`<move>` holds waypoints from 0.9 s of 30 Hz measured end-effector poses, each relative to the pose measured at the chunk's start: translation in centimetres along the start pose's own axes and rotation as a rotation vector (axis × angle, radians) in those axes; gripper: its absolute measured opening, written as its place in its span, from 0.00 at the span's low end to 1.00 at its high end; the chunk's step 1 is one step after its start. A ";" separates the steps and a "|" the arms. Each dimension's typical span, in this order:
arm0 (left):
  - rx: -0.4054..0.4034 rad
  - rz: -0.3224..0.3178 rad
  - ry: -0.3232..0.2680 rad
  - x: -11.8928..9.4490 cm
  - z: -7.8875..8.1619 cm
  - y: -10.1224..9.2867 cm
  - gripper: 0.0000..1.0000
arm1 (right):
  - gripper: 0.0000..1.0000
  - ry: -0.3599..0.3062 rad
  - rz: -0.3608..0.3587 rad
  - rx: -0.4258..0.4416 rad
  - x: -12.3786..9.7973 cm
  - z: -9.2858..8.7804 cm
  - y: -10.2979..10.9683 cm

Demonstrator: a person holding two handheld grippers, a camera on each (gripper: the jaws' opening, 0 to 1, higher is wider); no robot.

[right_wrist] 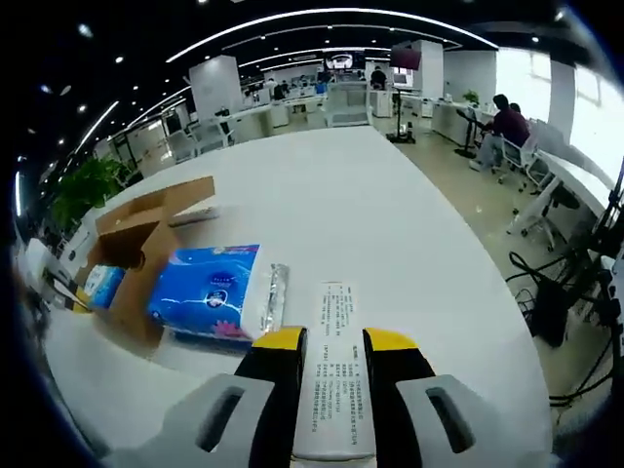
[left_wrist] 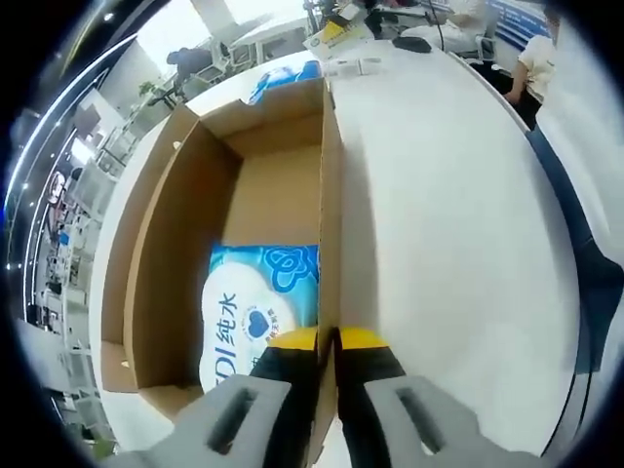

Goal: Operate the shoe box by opening the lid, removing the specified soft item, and placing it in the target area until the item is outside and the box remains undamaged.

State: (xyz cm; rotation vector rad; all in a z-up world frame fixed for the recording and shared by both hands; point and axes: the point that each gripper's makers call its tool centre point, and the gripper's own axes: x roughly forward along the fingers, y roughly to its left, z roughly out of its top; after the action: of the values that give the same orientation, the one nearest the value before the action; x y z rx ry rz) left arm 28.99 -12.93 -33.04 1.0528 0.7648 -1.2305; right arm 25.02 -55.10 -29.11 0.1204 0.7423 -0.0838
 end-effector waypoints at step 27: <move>-0.006 -0.003 0.008 0.1 0.0 0.0 0.04 | 0.21 0.061 -0.008 0.040 1.5 -3.4 -0.9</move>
State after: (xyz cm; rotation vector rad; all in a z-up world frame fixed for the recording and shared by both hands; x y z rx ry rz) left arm 29.04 -12.91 -33.10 1.0527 0.7759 -1.2271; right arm 23.77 -55.57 -32.66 0.1586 0.8022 -0.1030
